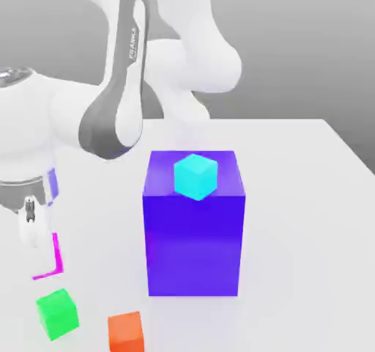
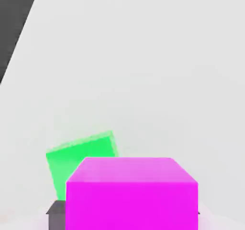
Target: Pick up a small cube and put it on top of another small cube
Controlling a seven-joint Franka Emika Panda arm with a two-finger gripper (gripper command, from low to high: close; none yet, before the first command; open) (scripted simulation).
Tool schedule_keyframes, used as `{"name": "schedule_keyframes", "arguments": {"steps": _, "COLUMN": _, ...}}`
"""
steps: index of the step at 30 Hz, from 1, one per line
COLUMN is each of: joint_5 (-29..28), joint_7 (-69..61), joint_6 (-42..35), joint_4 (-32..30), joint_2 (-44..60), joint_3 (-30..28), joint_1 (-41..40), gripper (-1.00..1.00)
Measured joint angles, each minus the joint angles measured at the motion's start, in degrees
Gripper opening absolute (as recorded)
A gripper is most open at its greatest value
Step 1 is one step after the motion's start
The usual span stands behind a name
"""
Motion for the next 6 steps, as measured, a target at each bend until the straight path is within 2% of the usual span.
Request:
{"name": "schedule_keyframes", "arguments": {"steps": 2, "joint_5": 0.2, "joint_7": -0.1, "joint_6": 3.4, "joint_4": 0.5, "joint_2": 3.9, "joint_3": 0.2, "joint_1": 0.1, "gripper": -1.00}}
{"name": "schedule_keyframes", "arguments": {"steps": 3, "joint_5": 0.3, "joint_7": -0.2, "joint_6": 4.7, "joint_4": 0.7, "joint_2": 5.4, "joint_3": 0.3, "joint_1": 0.1, "gripper": 1.00}}
{"name": "schedule_keyframes", "arguments": {"steps": 6, "joint_5": 0.3, "joint_7": -0.2, "joint_6": 4.7, "joint_4": 0.7, "joint_2": 5.4, "joint_3": 0.3, "joint_1": 0.1, "gripper": 1.00}}
